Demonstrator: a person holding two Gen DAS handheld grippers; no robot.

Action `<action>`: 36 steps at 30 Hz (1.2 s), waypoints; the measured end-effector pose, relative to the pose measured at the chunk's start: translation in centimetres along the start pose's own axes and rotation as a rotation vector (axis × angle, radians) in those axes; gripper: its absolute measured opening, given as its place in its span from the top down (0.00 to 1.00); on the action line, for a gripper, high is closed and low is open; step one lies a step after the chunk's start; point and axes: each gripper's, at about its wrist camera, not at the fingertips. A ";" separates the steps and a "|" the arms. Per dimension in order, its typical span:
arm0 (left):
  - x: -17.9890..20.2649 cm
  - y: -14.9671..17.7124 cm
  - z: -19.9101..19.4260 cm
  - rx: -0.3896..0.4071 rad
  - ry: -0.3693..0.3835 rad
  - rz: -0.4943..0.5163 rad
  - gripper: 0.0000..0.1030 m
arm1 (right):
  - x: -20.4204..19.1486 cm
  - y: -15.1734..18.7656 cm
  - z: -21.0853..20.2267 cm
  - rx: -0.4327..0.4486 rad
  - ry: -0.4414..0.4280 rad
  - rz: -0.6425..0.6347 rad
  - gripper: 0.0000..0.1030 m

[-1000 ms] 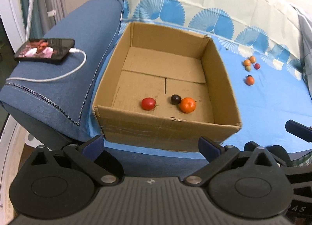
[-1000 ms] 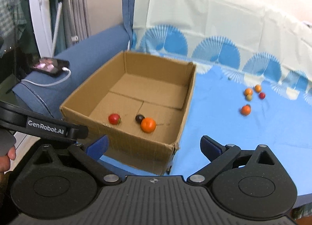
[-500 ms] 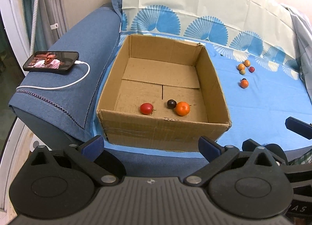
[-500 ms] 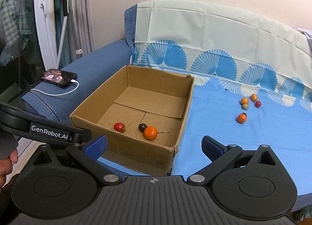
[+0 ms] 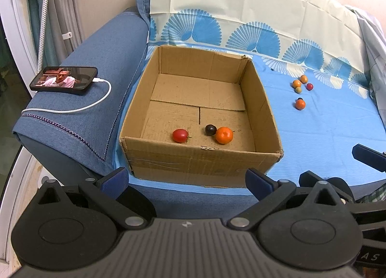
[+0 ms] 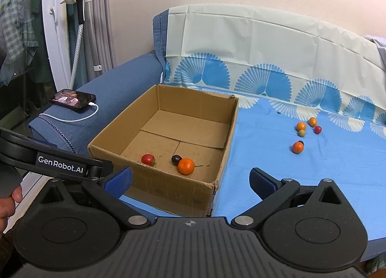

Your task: Organize fruits

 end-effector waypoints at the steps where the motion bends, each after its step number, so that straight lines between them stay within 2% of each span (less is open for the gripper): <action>1: 0.0 0.0 0.0 -0.001 -0.001 0.000 0.00 | 0.0 0.0 0.0 -0.001 0.000 0.000 0.01; 20: 0.3 -0.4 0.6 -0.029 -0.011 0.003 0.00 | 0.7 0.1 0.5 -0.013 -0.010 0.020 0.01; 36: 2.3 -2.3 2.1 -0.049 -0.012 0.030 0.00 | 4.6 0.4 1.8 -0.028 0.034 0.120 0.01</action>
Point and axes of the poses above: each gripper's, at about its wrist camera, not at the fingertips, and z roughly the way its jaws point, x to its right, y to its underside, and after that the axes turned 3 degrees about x, right-handed
